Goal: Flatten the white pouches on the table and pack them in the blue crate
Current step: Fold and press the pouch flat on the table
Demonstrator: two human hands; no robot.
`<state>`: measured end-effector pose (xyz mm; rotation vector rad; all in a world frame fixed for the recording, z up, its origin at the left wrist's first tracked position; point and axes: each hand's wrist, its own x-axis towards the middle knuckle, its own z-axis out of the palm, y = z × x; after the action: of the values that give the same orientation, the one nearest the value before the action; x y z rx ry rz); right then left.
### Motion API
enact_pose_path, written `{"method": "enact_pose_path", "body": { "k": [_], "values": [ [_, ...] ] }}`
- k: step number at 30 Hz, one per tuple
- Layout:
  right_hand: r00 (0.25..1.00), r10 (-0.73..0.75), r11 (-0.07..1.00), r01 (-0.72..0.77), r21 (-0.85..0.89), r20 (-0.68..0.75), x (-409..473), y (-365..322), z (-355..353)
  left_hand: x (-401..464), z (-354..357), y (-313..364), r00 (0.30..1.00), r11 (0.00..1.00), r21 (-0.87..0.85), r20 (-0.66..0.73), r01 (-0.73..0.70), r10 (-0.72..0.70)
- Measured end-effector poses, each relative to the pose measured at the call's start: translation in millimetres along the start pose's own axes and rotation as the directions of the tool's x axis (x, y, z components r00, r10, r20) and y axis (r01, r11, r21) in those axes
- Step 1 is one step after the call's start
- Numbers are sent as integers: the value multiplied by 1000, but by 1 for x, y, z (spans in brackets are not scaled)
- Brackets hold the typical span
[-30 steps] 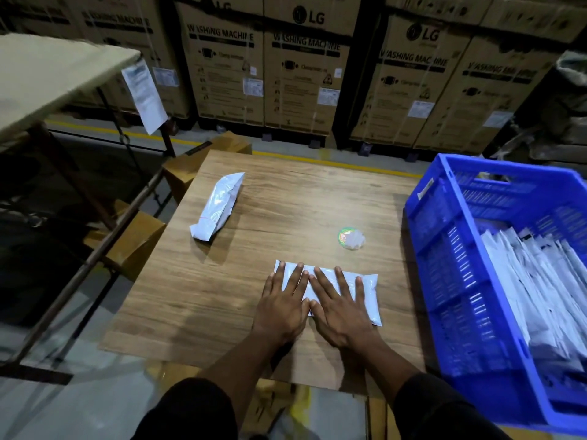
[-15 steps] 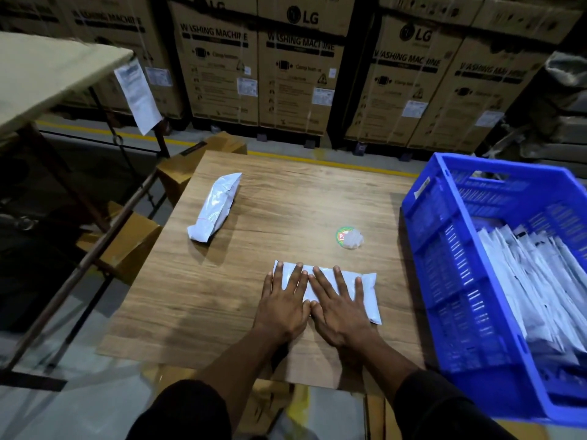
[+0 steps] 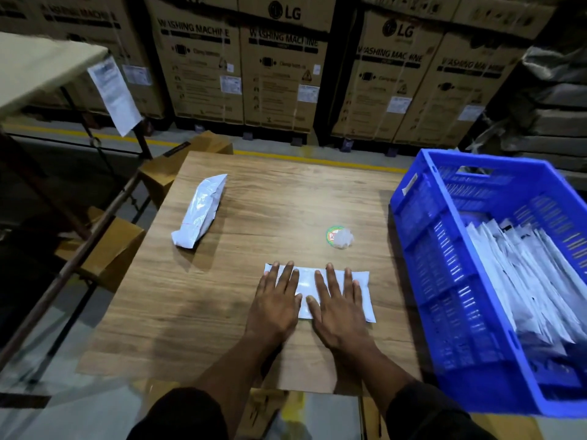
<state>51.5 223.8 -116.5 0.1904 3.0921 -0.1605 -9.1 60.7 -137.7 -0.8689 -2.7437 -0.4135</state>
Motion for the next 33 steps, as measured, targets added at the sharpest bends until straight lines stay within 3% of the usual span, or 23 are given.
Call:
{"method": "enact_pose_path", "body": {
  "k": [5, 10, 19, 23, 25, 28, 33],
  "values": [
    [999, 35, 999, -35, -2, 4, -1, 9, 0, -1, 5, -1, 1000, 1000, -14, 5, 2, -2],
    [985, 167, 985, -165, -46, 52, -8, 34, -4, -1, 9, -3, 999, 1000, -9, 38, 12, -12],
    [977, 134, 990, -139, 17, 164, -7, 38, -17, 1, 0, 1, 995, 999, 31, 92, 29, -32],
    [999, 14, 999, -13, -33, 28, -3, 18, -25, 10, -5, 24, 996, 998, 5, 66, -65, 64],
    [997, -69, 997, 70, -29, 31, 0, 7, -17, 12, -2, 31, 993, 997, -36, 94, -73, 77],
    [996, -84, 996, 84, -2, 38, 2, 1, -5, 13, 0, 28, 983, 998, -24, 170, -58, 61],
    [996, -86, 996, 86, -38, -7, -2, 4, 1, 5, 9, 21, 981, 995, 18, 170, -98, 94]
  ]
}}
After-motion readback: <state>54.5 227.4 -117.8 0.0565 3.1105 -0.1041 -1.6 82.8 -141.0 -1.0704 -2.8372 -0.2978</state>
